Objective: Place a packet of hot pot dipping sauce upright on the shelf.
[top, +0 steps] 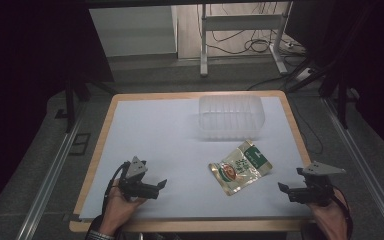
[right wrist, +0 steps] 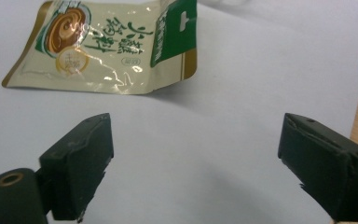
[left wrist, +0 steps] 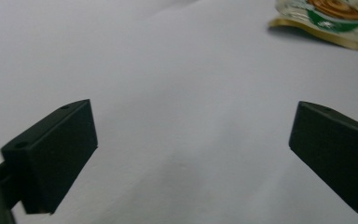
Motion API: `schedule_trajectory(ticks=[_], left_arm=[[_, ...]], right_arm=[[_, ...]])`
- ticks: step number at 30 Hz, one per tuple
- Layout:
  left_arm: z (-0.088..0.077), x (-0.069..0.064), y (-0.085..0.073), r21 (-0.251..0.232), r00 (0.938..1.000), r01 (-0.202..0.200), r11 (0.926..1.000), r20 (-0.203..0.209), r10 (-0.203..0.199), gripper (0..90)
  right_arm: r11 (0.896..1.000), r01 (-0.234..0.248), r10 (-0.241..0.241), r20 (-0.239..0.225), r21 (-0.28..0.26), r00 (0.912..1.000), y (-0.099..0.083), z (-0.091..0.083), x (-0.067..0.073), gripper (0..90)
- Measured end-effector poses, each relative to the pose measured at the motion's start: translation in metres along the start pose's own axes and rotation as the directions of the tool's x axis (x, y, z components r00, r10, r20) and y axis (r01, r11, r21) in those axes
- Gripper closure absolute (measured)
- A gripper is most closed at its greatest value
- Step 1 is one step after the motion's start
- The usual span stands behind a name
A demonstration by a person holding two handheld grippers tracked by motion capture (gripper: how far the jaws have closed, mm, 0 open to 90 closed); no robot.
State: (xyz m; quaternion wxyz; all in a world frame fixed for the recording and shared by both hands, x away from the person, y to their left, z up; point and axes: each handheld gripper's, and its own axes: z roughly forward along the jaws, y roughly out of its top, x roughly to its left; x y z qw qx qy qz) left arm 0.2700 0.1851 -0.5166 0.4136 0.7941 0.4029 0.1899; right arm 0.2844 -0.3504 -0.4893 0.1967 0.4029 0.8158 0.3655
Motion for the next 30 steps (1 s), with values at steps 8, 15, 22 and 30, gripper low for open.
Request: schedule_trajectory(ticks=[8,15,22,30], left_arm=[[-0.003,0.0025,-0.004,-0.013,0.9995,-0.006,0.9999,0.032,0.006,0.5],[-0.0017,0.0022,-0.0051,-0.02,0.9988,-0.007,0.9998,0.048,0.008,0.3],[-0.0034,0.0006,-0.0048,-0.05,0.9961,-0.017,0.9986,0.086,0.021,0.2],[-0.0033,-0.0018,-0.0046,-0.056,0.9939,-0.034,0.9979,0.103,0.039,0.2]], right_arm=[[0.999,-0.042,0.041,-0.054,-0.031,0.9977,-0.0017,-0.0015,-0.0061,3.2],[1.0,-0.026,0.027,-0.064,0.006,0.9976,-0.0026,0.004,-0.0057,1.3],[1.0,-0.026,0.027,-0.07,0.008,0.9972,-0.0021,0.004,-0.0075,1.2],[0.999,-0.032,0.032,-0.091,0.001,0.9954,0.0007,0.0048,-0.0068,0.4]])
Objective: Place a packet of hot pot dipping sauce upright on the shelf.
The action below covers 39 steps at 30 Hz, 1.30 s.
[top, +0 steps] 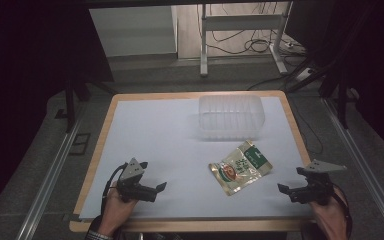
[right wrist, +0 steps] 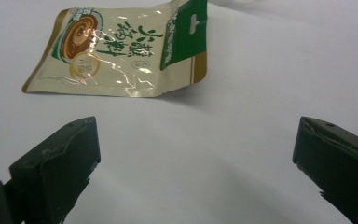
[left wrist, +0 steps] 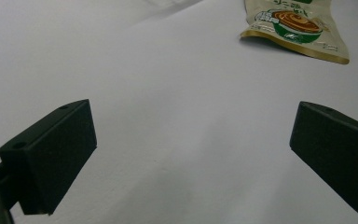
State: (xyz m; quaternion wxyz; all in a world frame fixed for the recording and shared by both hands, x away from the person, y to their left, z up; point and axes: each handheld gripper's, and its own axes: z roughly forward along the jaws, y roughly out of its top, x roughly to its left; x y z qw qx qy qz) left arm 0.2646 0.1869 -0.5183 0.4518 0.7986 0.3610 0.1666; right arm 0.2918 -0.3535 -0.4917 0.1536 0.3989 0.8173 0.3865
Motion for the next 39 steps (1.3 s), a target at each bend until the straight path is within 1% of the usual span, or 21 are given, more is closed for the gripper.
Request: schedule_trajectory(ticks=[1,4,6,9,11,15,21,23,25,27,31,34,35,36,37,39], left_arm=[[0.0,0.0,0.0,-0.001,1.0,-0.001,1.0,0.003,0.001,0.2],[0.0,0.0,0.0,-0.005,1.0,-0.001,1.0,0.003,0.002,0.2],[0.0,0.0,0.0,-0.007,1.0,0.0,1.0,0.005,0.0,0.2],[0.0,-0.001,0.0,-0.004,1.0,-0.002,1.0,0.0,0.002,0.2],[0.0,-0.001,0.0,-0.005,1.0,-0.003,1.0,-0.002,0.003,0.2],[-0.001,0.0,0.0,-0.009,1.0,0.006,0.9999,0.0,-0.006,0.2],[-0.001,0.0,0.0,-0.017,1.0,0.004,0.9999,0.003,-0.004,0.2],[-0.002,0.0,0.001,-0.023,0.9999,0.006,0.9997,0.009,-0.005,0.2],[-0.002,-0.001,0.001,-0.024,0.9999,0.005,0.9997,0.01,-0.004,0.2],[-0.002,-0.001,0.001,-0.024,0.9999,0.002,0.9997,0.012,-0.002,0.2],[-0.001,-0.002,0.001,-0.024,0.9999,-0.004,0.9997,0.013,0.005,0.2],[-0.001,-0.002,0.001,-0.022,0.9999,-0.006,0.9997,0.013,0.007,0.2],[-0.001,-0.002,0.001,-0.022,0.9999,-0.007,0.9997,0.014,0.007,0.2],[-0.001,-0.002,0.001,-0.022,0.9999,-0.007,0.9997,0.014,0.007,0.2],[-0.001,-0.003,0.001,-0.021,0.9999,-0.01,0.9997,0.012,0.01,0.2],[-0.001,-0.003,0.001,-0.02,0.9999,-0.01,0.9998,0.012,0.011,0.2]], right_arm=[[1.0,-0.008,0.008,-0.014,-0.007,0.9999,0.001,0.0,0.0,0.4],[1.0,-0.014,0.014,-0.02,-0.013,0.9997,0.002,0.0,0.0,0.4],[0.999,-0.033,0.032,-0.028,-0.014,0.9991,0.003,0.002,-0.001,0.4],[0.999,-0.051,0.051,-0.032,-0.007,0.9982,0.005,0.005,-0.002,0.4],[0.998,-0.059,0.059,-0.025,0.001,0.998,0.007,0.007,-0.003,0.5],[0.998,-0.061,0.061,-0.022,-0.001,0.9979,0.009,0.009,-0.003,0.4],[0.999,-0.037,0.037,-0.021,-0.01,0.9991,0.015,0.012,0.0,0.0],[0.999,-0.027,0.026,-0.025,-0.033,0.9993,0.019,0.013,0.002,0.0],[0.999,-0.031,0.03,-0.028,-0.033,0.9992,0.02,0.013,0.002,0.0],[0.999,-0.025,0.024,-0.03,-0.029,0.9993,0.022,0.015,0.002,0.0],[0.999,-0.033,0.033,-0.029,-0.016,0.9991,0.025,0.02,0.002,0.4],[1.0,-0.023,0.022,-0.025,-0.009,0.9994,0.027,0.022,0.002,0.9],[1.0,-0.016,0.016,-0.014,0.0,0.9998,0.028,0.025,0.004,1.9],[1.0,-0.016,0.016,-0.014,0.0,0.9998,0.028,0.025,0.004,1.9],[1.0,0.0,0.0,-0.003,0.01,1.0,0.03,0.027,0.005,2.0],[1.0,0.004,-0.004,0.001,0.015,1.0,0.031,0.029,0.006,2.0]])
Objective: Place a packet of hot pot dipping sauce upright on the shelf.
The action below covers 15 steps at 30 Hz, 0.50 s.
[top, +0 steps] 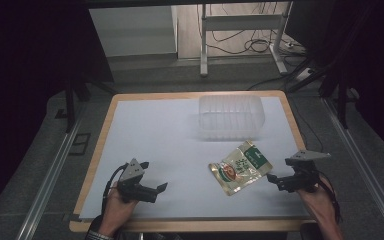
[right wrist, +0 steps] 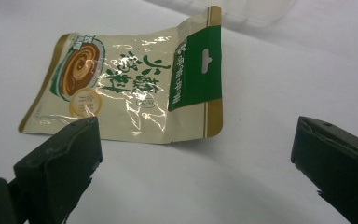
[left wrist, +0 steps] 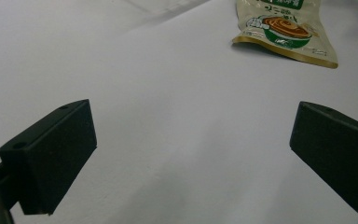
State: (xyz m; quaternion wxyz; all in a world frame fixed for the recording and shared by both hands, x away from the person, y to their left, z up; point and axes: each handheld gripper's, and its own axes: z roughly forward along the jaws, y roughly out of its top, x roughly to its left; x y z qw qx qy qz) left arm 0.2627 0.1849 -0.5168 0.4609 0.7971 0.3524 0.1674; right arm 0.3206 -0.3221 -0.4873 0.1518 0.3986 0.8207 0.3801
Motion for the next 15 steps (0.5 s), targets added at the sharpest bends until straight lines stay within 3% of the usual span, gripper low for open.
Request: schedule_trajectory(ticks=[3,15], left_arm=[[0.0,0.0,0.0,0.002,1.0,-0.003,1.0,0.0,0.003,0.2],[0.001,-0.001,0.0,0.008,1.0,-0.006,0.9999,-0.004,0.007,0.2]], right_arm=[[1.0,0.01,-0.01,0.005,0.01,0.9999,0.004,0.006,0.003,2.5],[0.997,-0.065,0.066,-0.017,0.043,0.9977,0.019,0.024,-0.005,2.6]])
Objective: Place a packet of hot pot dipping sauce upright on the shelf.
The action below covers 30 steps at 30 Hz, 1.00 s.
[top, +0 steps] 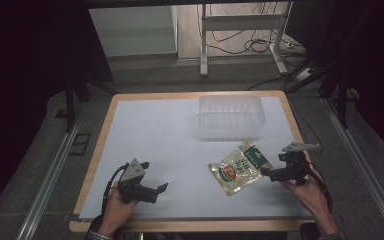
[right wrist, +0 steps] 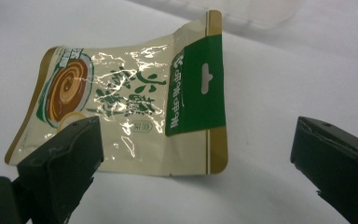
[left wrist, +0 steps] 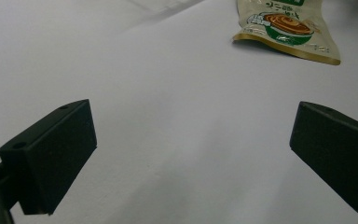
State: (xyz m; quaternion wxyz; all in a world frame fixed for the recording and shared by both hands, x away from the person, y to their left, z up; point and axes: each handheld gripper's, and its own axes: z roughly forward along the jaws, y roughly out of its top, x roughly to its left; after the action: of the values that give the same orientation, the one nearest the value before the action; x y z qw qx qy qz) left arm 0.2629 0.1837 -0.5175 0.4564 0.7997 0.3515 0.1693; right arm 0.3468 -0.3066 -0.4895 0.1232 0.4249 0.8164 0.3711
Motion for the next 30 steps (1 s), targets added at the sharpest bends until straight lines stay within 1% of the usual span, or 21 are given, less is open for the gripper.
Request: schedule_trajectory(ticks=[6,11,14,17,19,22,26,27,28,29,30], left_arm=[[0.0,-0.001,0.0,0.004,1.0,-0.003,1.0,-0.002,0.003,0.2],[0.001,-0.001,0.0,0.007,1.0,-0.005,1.0,-0.004,0.005,0.2],[0.001,-0.001,0.0,0.008,1.0,-0.005,1.0,-0.006,0.005,0.2],[0.001,-0.001,0.0,0.011,0.9999,-0.007,0.9999,-0.008,0.007,0.2],[0.001,-0.001,0.0,0.013,0.9999,-0.007,0.9999,-0.008,0.007,0.2],[0.001,-0.001,0.0,0.014,0.9999,-0.008,0.9999,-0.009,0.008,0.2],[0.001,-0.001,0.0,0.015,0.9999,-0.008,0.9999,-0.008,0.008,0.2],[0.001,-0.001,0.0,0.015,1.0,-0.006,0.9999,-0.008,0.006,0.2],[0.001,-0.001,0.0,0.015,1.0,-0.006,0.9999,-0.008,0.006,0.3],[0.001,-0.001,0.0,0.015,0.9999,-0.006,0.9999,-0.009,0.007,0.3],[0.001,-0.001,0.0,0.015,0.9999,-0.007,0.9999,-0.009,0.007,0.3]], right_arm=[[0.999,-0.008,0.008,-0.007,0.034,0.9999,0.01,0.011,-0.003,2.6],[0.997,0.033,-0.033,0.002,0.067,0.9995,0.018,0.021,-0.003,6.0],[0.994,0.043,-0.045,0.019,0.099,0.9988,0.022,0.027,-0.003,10.1],[0.993,0.05,-0.052,0.019,0.105,0.9984,0.026,0.033,-0.003,14.1],[0.992,0.063,-0.066,0.026,0.114,0.9975,0.028,0.037,-0.003,18.0],[0.99,0.063,-0.067,0.024,0.13,0.9975,0.031,0.045,-0.005,23.4],[0.986,0.062,-0.064,0.007,0.153,0.9979,0.034,0.054,-0.007,28.1],[0.983,0.067,-0.068,0.002,0.171,0.9977,0.036,0.059,-0.008,34.4],[0.983,0.067,-0.068,0.002,0.171,0.9977,0.036,0.059,-0.008,34.4],[0.981,0.075,-0.074,-0.012,0.177,0.9972,0.038,0.062,-0.008,44.3],[0.98,0.082,-0.079,-0.024,0.184,0.9966,0.038,0.063,-0.007,48.3]])
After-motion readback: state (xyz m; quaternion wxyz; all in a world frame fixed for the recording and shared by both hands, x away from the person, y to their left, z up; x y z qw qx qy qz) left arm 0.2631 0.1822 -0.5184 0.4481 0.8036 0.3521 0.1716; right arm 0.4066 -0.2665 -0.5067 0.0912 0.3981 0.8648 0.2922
